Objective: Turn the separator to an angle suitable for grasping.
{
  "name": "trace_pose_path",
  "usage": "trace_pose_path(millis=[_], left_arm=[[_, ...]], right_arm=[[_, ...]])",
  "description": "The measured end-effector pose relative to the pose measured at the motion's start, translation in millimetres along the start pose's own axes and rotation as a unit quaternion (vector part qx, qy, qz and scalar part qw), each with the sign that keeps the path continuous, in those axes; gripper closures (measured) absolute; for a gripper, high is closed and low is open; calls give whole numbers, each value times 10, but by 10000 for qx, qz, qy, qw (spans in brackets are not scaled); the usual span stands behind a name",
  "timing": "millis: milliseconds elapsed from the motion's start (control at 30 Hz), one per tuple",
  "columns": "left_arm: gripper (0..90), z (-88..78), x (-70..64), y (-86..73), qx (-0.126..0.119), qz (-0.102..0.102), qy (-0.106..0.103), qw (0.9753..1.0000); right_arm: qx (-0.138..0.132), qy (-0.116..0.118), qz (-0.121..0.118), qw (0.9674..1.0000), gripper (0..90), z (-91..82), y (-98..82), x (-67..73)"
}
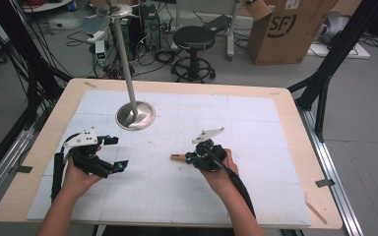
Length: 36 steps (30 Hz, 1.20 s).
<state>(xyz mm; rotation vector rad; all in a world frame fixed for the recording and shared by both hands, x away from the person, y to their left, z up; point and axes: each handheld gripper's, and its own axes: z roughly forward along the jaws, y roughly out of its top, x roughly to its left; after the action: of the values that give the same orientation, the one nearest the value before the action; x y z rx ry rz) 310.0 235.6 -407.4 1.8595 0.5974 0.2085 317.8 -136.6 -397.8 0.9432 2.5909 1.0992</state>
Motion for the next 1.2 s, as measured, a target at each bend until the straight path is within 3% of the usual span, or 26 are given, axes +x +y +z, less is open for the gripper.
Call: trace_pose_path(millis=[167, 300, 367, 467, 800, 900, 933, 1033, 1200], left_arm=[[18, 21, -5, -6, 58, 11, 1, 10000], [18, 33, -14, -7, 41, -1, -38, 10000], [18, 40, -12, -11, 43, -18, -57, 10000], [18, 47, -12, -16, 66, -23, -87, 9999], [18, 28, -9, -6, -20, -17, -100, 9999], [18, 16, -14, 2, -74, -17, -121, 9999], [18, 14, -8, 3, -88, -22, -149, 9998], [18, 28, 2, -1, -81, -34, -146, 9999], [18, 36, -1, 7, -97, -24, -190, 9998]], right_arm=[[-390, -40, 181, 9991, 849, -331, -148, -134], [-600, 122, 8, 9981, 833, -463, -242, -151], [-647, 80, 24, 9979, 823, -502, -289, -149], [-839, 105, 45, 9964, 818, -548, -354, -160], [-1103, 270, -30, 9935, 750, -650, -415, -143], [-1107, 223, -27, 9936, 708, -653, -419, -146], [-1190, 241, -7, 9926, 636, -657, -421, -152], [-1320, 341, -12, 9907, 617, -657, -420, -166], [-1288, 296, -22, 9912, 538, -646, -429, -201]])
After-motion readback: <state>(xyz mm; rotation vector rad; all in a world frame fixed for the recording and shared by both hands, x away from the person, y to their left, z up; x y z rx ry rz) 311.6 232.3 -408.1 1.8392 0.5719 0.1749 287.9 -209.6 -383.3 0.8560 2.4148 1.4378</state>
